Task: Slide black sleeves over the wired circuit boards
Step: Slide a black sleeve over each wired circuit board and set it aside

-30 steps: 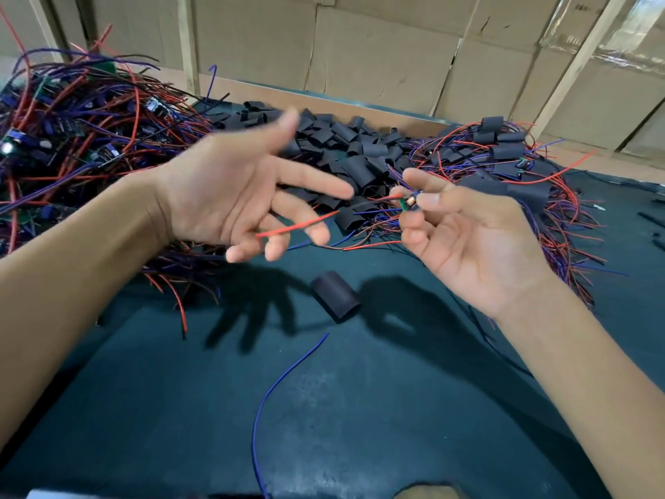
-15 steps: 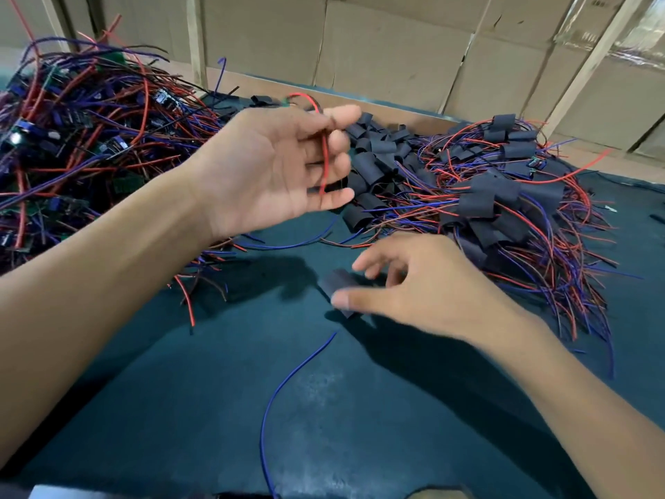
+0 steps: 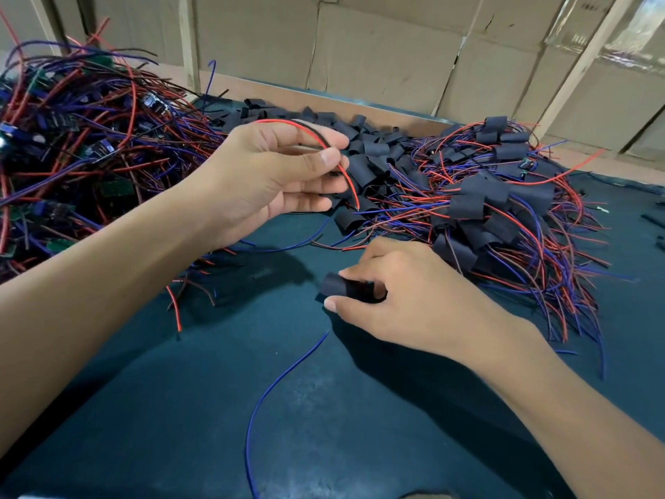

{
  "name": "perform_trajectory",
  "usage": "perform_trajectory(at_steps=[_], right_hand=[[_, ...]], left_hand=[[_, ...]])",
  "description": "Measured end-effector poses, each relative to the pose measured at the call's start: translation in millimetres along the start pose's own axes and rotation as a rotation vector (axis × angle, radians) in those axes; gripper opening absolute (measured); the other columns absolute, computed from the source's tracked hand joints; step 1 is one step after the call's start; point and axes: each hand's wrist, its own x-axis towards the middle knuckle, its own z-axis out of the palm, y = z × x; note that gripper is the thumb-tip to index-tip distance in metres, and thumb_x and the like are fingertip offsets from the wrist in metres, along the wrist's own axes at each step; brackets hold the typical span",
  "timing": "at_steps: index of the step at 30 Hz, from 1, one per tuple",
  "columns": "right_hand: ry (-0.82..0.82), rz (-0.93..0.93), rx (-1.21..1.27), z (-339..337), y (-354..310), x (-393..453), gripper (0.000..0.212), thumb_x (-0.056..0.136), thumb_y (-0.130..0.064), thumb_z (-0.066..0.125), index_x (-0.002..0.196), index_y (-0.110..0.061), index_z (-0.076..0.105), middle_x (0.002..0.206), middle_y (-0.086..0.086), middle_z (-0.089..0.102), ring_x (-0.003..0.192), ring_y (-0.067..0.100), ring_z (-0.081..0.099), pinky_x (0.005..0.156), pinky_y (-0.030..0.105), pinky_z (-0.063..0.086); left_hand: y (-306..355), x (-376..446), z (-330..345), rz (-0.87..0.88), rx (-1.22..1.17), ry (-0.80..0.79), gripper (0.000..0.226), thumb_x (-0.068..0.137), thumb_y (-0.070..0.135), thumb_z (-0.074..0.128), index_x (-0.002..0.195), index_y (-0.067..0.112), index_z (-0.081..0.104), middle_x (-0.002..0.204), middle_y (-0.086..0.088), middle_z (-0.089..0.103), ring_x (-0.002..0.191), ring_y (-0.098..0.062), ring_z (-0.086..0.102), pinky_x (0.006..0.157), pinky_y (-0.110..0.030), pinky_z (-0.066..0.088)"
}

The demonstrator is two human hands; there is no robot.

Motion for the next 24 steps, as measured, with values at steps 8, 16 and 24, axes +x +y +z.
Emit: perform_trajectory(at_steps=[8,16,24], right_hand=[[0.53,0.031,0.321,1,27,4,0.018,0.08,-0.035,0.082,0.093,-0.023,0.08,0.082,-0.013,0.068,0.071,0.001,0.06,0.069,0.012,0.042],[0.65,0.003,0.645,1,32,8,0.027,0.086,-0.031,0.08,0.113,-0.034,0.075,0.102,-0.013,0.076,0.087,0.009,0.07,0.082,0.025,0.056],[0.662,-0.025,0.547,1,31,7,0.006,0.089,-0.029,0.077,0.094,-0.032,0.078,0.077,-0.016,0.069,0.063,-0.003,0.05,0.063,0.013,0.04]], left_hand=[[1,1,-1,0.09,-0.09,0.1,0.018,0.085,0.006,0.072,0.103,0.007,0.071,0.09,-0.01,0.073,0.086,-0.024,0.073,0.076,-0.033,0.058],[-13,-3,16,0.149,-0.045,0.02,0.016,0.088,0.002,0.07,0.104,0.003,0.07,0.089,-0.016,0.07,0.088,-0.025,0.073,0.075,-0.032,0.058],[-17,-7,29,0.247,0.218,-0.046,0.01,0.09,-0.001,0.069,0.094,0.006,0.075,0.1,0.006,0.076,0.077,-0.008,0.067,0.067,-0.027,0.056]])
